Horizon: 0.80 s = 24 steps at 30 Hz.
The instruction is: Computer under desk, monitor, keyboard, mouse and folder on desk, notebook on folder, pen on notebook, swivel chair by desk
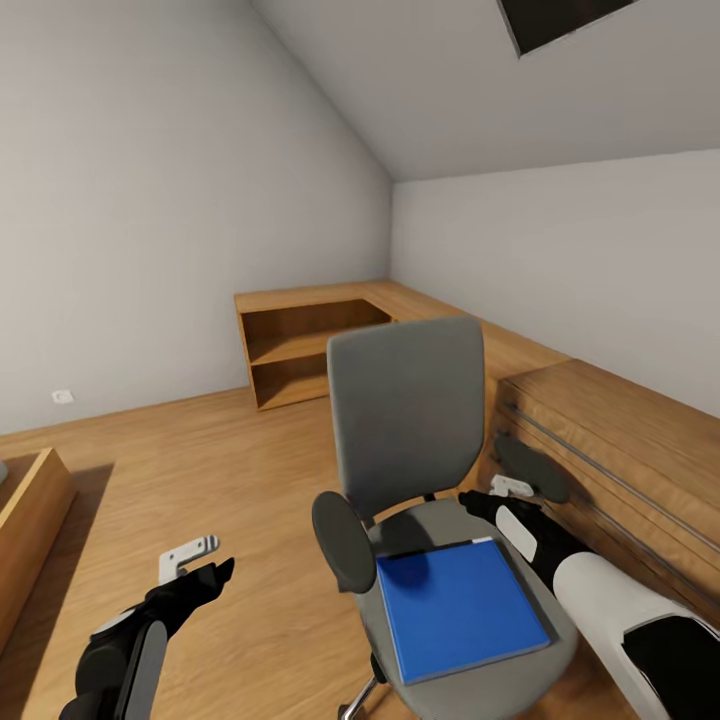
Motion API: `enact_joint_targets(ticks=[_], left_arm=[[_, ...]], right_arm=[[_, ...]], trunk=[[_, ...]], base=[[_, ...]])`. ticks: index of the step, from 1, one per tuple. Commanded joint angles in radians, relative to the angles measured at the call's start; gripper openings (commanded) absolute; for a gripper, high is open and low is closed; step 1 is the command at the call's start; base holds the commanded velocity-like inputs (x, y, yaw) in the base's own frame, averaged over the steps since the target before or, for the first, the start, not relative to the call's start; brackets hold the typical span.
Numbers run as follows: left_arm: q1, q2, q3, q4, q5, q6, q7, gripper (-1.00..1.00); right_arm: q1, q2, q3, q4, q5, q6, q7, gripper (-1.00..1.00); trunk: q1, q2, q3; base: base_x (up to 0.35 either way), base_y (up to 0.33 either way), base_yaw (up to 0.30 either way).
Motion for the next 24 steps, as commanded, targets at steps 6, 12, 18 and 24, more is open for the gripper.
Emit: enact_joint_targets(ticks=[6, 12, 18, 24], left_arm=[[-0.001, -0.001, 0.003, -0.014, 0.011, 0.005, 0.004, 1.0], [-0.001, -0.001, 0.004, -0.017, 0.011, 0.005, 0.004, 1.0], [-0.001, -0.001, 0.004, -0.017, 0.011, 0.005, 0.004, 1.0], [-0.001, -0.001, 0.004, -0.017, 0.011, 0.005, 0.004, 1.0]], right_arm=[[0.0, 0.0, 0.008, 0.005, -0.008, 0.005, -0.008, 1.0], [0.0, 0.002, 0.008, 0.007, -0.008, 0.008, -0.008, 1.0], [0.0, 0.003, 0.008, 0.007, -0.008, 0.01, -0.008, 1.0], [0.0, 0.004, 0.008, 0.007, -0.008, 0.011, -0.009, 1.0]], trunk=[[0.023, -0.043, -0.02], [0.046, -0.085, -0.039], [0.069, -0.127, -0.057], [0.092, -0.169, -0.076]], base=[[0.001, 0.0, 0.0], [0.0, 0.0, 0.0], [0.0, 0.0, 0.0], [0.0, 0.0, 0.0]])
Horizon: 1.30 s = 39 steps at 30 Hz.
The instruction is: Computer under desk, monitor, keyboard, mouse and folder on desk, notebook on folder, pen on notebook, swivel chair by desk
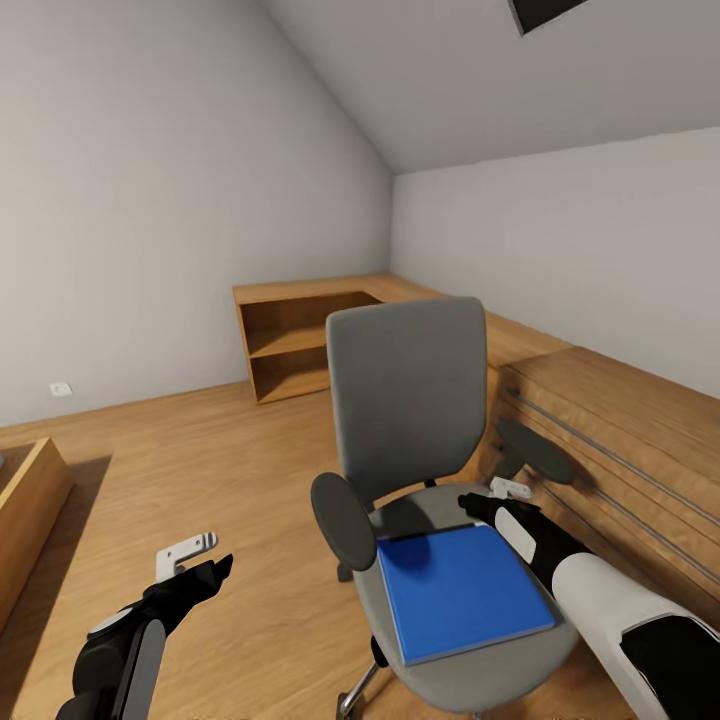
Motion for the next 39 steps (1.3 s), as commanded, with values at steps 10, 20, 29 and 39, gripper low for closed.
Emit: enact_joint_targets(ticks=[10, 20, 29, 39], left_arm=[[-0.001, -0.002, 0.002, 0.0, 0.01, 0.005, 0.004, 1.0], [-0.001, -0.001, 0.002, 0.005, 0.009, 0.006, 0.004, 1.0], [-0.001, 0.0, 0.002, 0.012, 0.008, 0.003, 0.005, 1.0], [-0.001, 0.001, 0.002, 0.014, 0.007, 0.003, 0.006, 1.0]], right_arm=[[0.0, 0.005, 0.008, -0.003, -0.009, 0.015, -0.009, 1.0], [0.0, 0.006, 0.008, -0.004, -0.009, 0.037, -0.01, 1.0], [0.0, 0.007, 0.008, -0.004, -0.009, 0.04, -0.01, 1.0], [0.0, 0.007, 0.008, -0.004, -0.009, 0.04, -0.01, 1.0]], trunk=[[0.038, -0.071, -0.032], [0.038, -0.071, -0.032], [0.038, -0.071, -0.032], [0.038, -0.071, -0.032]], base=[[0.0, 0.0, 0.0], [0.0, 0.0, 0.0], [0.0, 0.0, 0.0], [-0.152, 0.0, 0.0]])
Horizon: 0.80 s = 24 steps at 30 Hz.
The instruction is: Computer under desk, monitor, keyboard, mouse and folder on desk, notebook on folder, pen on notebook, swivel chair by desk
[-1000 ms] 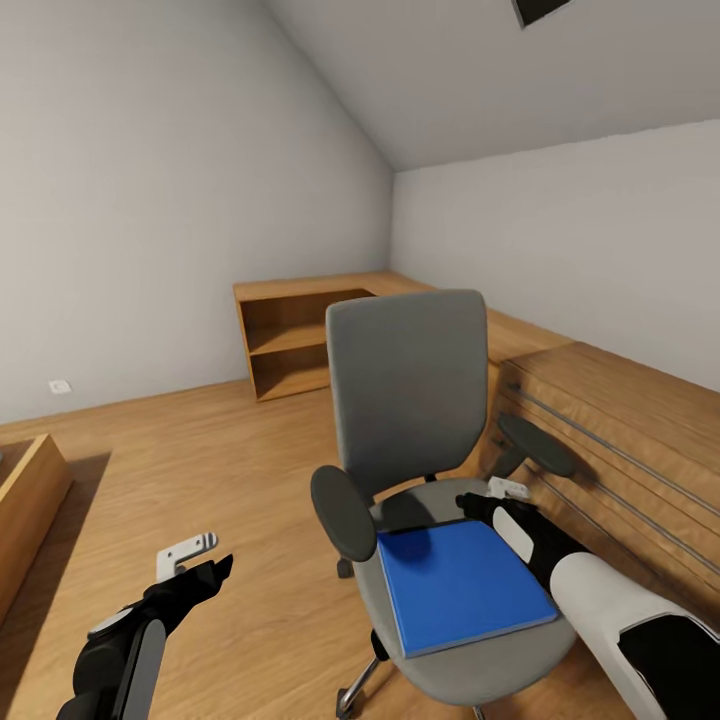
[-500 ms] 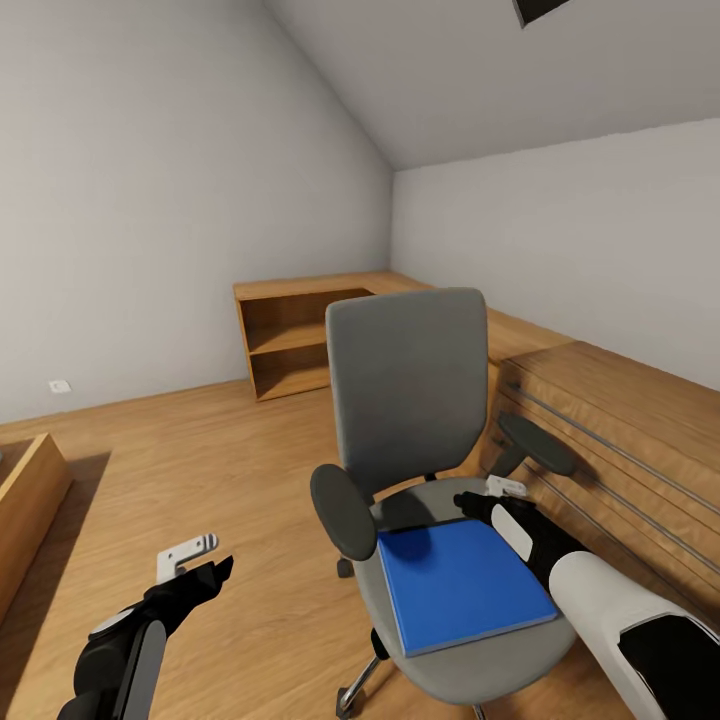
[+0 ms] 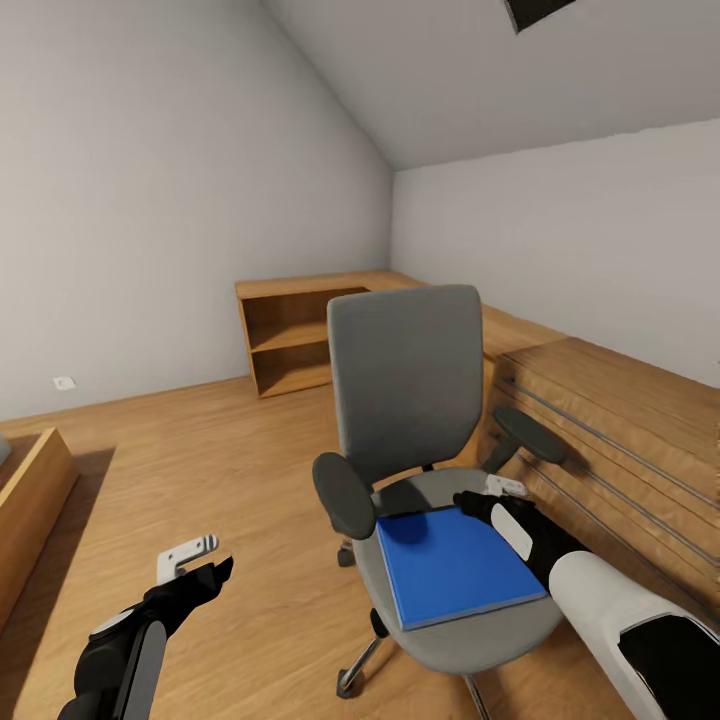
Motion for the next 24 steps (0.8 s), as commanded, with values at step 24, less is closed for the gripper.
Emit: enact_joint_targets(ticks=[24], left_arm=[[-0.001, 0.001, 0.003, -0.001, 0.01, 0.004, 0.004, 1.0]], right_arm=[[0.0, -0.001, 0.007, 0.02, -0.016, 0.004, -0.008, 1.0]], trunk=[[0.0, 0.0, -0.001]], base=[[-0.123, 0.0, 0.0]])
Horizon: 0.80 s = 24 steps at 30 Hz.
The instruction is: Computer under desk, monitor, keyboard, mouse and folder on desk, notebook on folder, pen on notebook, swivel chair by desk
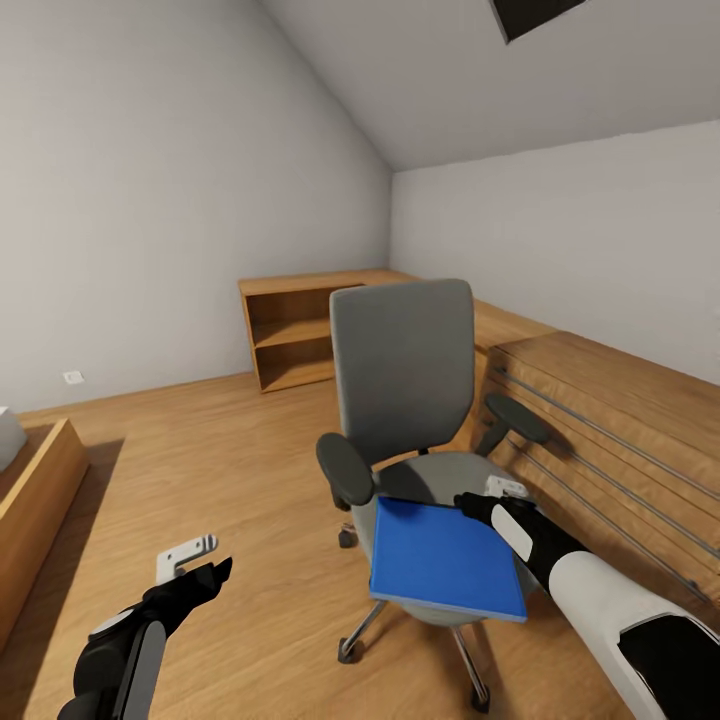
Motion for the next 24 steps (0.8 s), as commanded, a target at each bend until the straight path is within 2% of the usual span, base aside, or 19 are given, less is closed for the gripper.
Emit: enact_joint_targets(ticks=[1, 12, 24], left_arm=[[-0.001, -0.001, 0.002, -0.001, 0.01, 0.005, 0.004, 1.0], [-0.001, -0.001, 0.002, -0.001, 0.01, 0.006, 0.004, 1.0], [-0.001, -0.001, 0.002, -0.001, 0.01, 0.007, 0.004, 1.0]], right_arm=[[0.0, -0.001, 0.007, 0.011, -0.015, 0.005, -0.008, 1.0], [0.0, -0.001, 0.007, 0.011, -0.015, 0.005, -0.008, 1.0], [0.0, -0.001, 0.007, 0.011, -0.015, 0.003, -0.008, 1.0]], trunk=[[0.0, 0.0, -0.001], [0.0, 0.0, -0.001], [0.0, 0.0, -0.001]], base=[[-0.031, 0.0, 0.0], [-0.096, 0.0, 0.0], [-0.016, 0.0, 0.0]])
